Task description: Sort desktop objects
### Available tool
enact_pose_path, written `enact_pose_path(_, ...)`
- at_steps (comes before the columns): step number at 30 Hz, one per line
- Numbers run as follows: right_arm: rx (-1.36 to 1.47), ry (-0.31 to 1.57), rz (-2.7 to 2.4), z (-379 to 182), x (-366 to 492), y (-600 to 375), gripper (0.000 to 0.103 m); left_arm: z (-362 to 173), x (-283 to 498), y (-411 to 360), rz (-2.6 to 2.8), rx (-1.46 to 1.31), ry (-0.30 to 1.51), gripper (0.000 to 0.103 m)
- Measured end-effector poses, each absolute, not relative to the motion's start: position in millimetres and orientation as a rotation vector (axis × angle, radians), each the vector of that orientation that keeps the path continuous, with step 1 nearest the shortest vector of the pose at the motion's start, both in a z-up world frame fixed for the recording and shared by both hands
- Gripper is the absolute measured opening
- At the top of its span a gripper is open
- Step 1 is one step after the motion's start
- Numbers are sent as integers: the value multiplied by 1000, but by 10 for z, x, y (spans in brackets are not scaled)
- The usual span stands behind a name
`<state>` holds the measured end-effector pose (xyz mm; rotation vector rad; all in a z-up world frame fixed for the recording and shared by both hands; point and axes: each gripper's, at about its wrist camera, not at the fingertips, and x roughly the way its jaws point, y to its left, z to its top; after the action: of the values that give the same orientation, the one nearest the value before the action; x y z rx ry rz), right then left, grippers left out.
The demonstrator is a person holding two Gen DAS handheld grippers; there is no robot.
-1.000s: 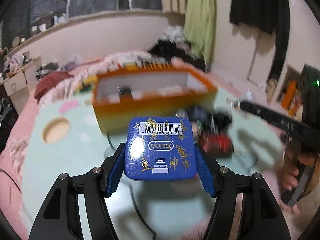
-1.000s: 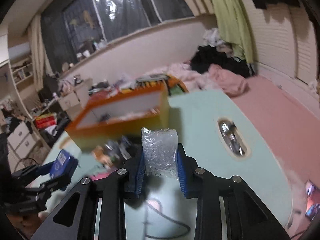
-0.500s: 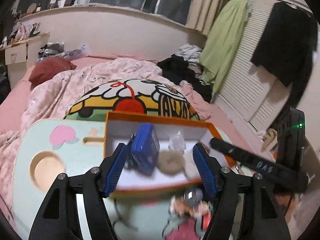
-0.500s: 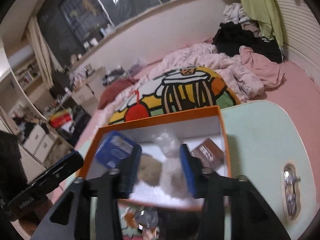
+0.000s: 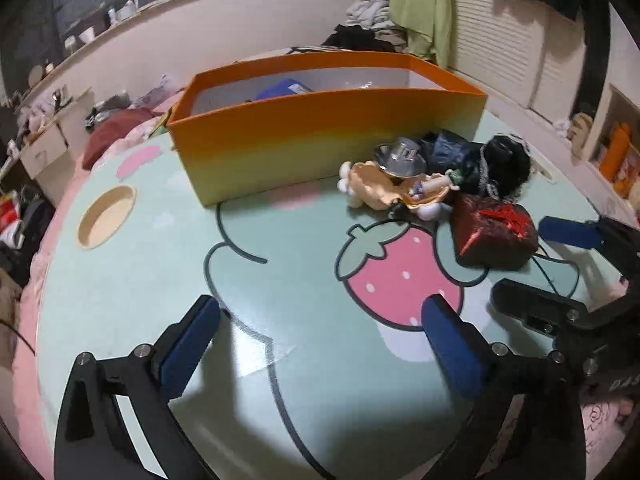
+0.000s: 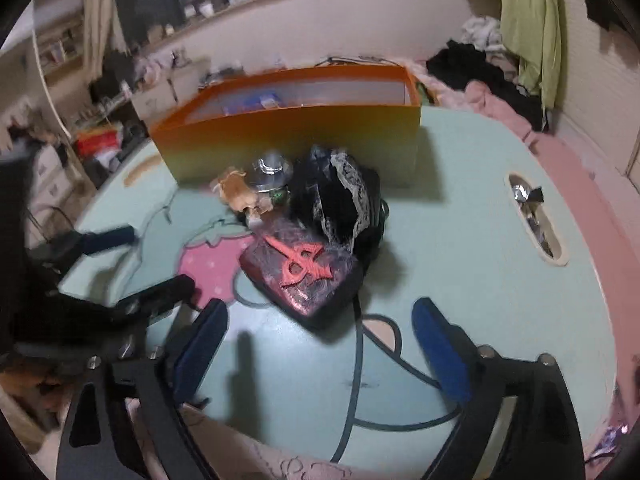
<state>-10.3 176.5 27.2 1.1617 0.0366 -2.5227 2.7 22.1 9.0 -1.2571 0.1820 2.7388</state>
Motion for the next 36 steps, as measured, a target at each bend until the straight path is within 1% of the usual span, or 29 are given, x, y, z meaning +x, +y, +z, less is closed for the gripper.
enact_pose_path(2,1163,41,-2522,252,-110,1766,99,81,8,185,2726,-1272,145,102)
enact_pose_path(7,1143,62,-2531,215,-80,1780,101,94,38,206,2734,-1261,143,102)
enact_pose_path(15,1105,49,-2540,218,-65,1776,101,48,60,161,2729,-1245,146,102)
enact_pose_path(18,1081,8,-2523,222,-67,1808,101,48,49,154,2727,-1244,147,102)
enact_pose_path(24,1020,-143,-2464,238,-84,1949,101,54,35,143,2722,-1243,149,102)
enact_pose_path(36,1017,-171,-2457,252,-93,1925,100,56,41,135,2721,-1243,149,102)
